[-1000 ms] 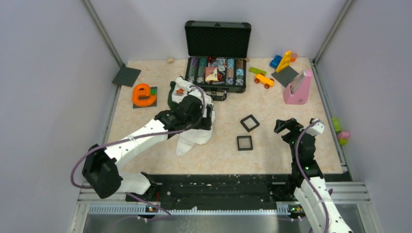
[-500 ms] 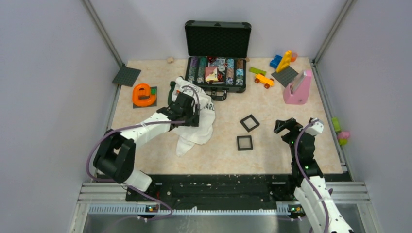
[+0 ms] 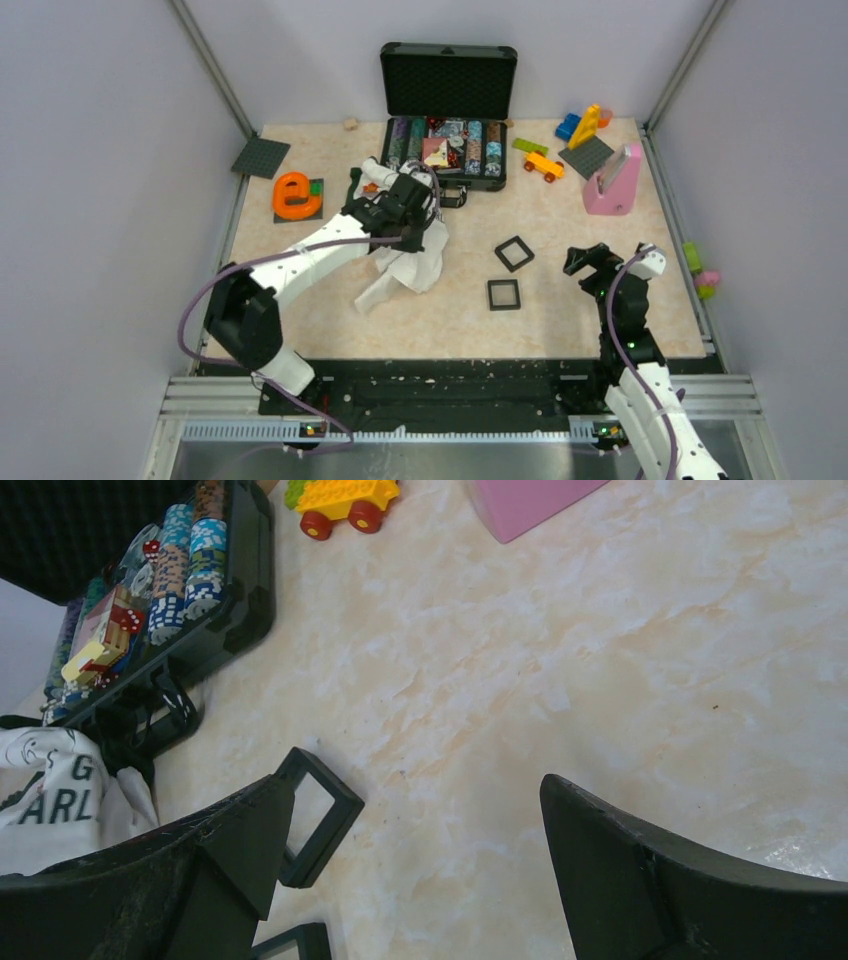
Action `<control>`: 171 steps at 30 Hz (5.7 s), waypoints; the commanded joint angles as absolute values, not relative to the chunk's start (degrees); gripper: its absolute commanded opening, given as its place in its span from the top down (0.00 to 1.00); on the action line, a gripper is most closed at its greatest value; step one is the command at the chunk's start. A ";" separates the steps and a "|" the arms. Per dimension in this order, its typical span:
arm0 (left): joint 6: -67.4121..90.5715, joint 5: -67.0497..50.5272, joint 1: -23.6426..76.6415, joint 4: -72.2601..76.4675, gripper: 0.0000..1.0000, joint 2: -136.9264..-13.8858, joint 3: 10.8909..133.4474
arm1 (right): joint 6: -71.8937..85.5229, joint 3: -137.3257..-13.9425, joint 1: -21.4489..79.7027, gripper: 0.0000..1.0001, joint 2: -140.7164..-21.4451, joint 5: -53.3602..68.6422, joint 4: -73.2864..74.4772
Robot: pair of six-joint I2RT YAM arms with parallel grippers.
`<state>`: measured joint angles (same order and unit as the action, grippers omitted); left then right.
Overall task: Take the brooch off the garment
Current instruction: Move the clothes to the center of the board, then remove the brooch from the clothes.
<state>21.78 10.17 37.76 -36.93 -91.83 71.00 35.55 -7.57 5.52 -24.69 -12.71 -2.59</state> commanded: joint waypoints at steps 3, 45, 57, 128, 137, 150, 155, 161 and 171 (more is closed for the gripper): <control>31.36 0.52 47.61 -37.33 1.00 -82.41 70.68 | 34.66 -8.79 5.79 0.04 -25.14 -12.61 -5.42; 41.75 -28.09 5.58 11.03 0.37 -79.28 36.61 | 30.60 -63.58 36.09 0.39 -106.95 16.86 -22.92; 38.77 -30.20 4.74 9.92 0.92 -83.94 35.99 | 31.83 -72.07 37.09 1.00 -116.14 18.62 -22.24; 31.79 -4.06 35.07 -20.82 0.20 -75.15 48.56 | 36.04 -41.39 44.76 0.76 -86.98 14.46 -13.79; 31.55 -1.31 36.43 -23.11 0.19 -81.59 52.53 | 37.32 -36.35 44.21 0.76 -81.30 11.24 -16.71; 30.23 -0.53 37.82 -24.52 0.30 -90.26 56.86 | 38.18 -33.58 44.11 0.76 -81.69 10.97 -18.18; 30.28 -0.62 37.89 -24.64 0.41 -90.26 56.86 | 38.15 -33.49 44.03 0.75 -82.08 10.64 -18.20; 29.35 -0.53 37.86 -27.45 0.48 -87.25 58.27 | 37.82 -33.52 43.95 0.76 -82.10 11.23 -18.15; 26.20 -14.36 33.13 -27.59 0.55 -80.98 58.27 | 32.68 -35.53 43.55 0.74 -80.13 15.27 -17.70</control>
